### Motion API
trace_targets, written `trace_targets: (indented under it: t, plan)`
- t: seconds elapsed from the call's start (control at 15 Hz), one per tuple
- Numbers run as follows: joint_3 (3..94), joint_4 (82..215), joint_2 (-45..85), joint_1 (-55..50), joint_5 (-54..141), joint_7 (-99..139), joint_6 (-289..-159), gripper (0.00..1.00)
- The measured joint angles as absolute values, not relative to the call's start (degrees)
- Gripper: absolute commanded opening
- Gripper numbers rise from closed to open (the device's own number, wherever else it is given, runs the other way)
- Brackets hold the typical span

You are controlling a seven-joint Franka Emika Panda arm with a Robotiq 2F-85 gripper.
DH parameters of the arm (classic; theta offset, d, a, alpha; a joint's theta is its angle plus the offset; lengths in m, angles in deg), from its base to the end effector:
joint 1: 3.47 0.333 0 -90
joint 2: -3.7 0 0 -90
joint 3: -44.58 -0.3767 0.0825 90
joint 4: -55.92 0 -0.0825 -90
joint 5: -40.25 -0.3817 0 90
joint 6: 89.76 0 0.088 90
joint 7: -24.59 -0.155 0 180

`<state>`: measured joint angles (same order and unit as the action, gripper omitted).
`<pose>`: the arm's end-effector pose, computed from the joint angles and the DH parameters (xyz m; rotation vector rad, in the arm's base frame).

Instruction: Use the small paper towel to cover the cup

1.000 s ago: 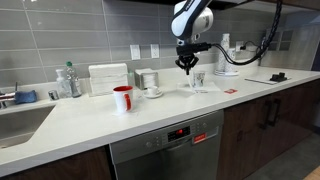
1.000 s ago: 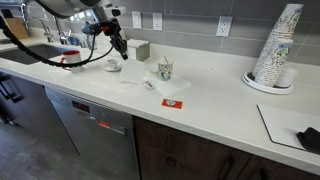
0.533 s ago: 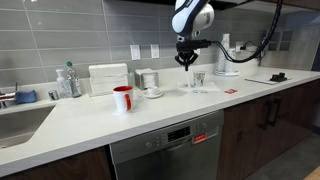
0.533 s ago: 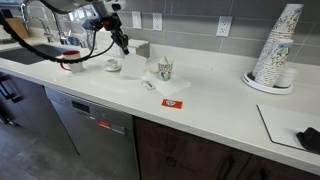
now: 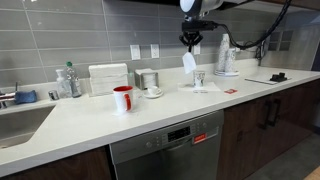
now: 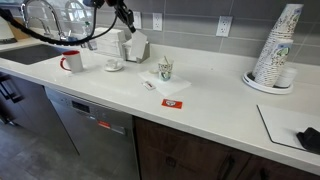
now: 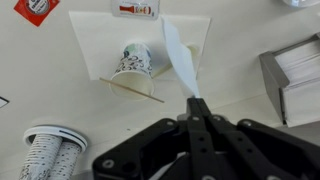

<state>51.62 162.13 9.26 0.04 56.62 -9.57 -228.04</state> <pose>0.6503 -0.0479 0.5376 2.8425 -0.7034 0.7609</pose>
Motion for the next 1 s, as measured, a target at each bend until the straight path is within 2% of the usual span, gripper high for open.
trace_targets:
  t: [0.53,1.0]
  plan:
    - [51.75,155.97,7.95,-3.18,61.05,-18.14,-228.2,0.0]
    - [52.7,147.73,12.73,-4.51,64.19,-23.72,-226.58,0.0]
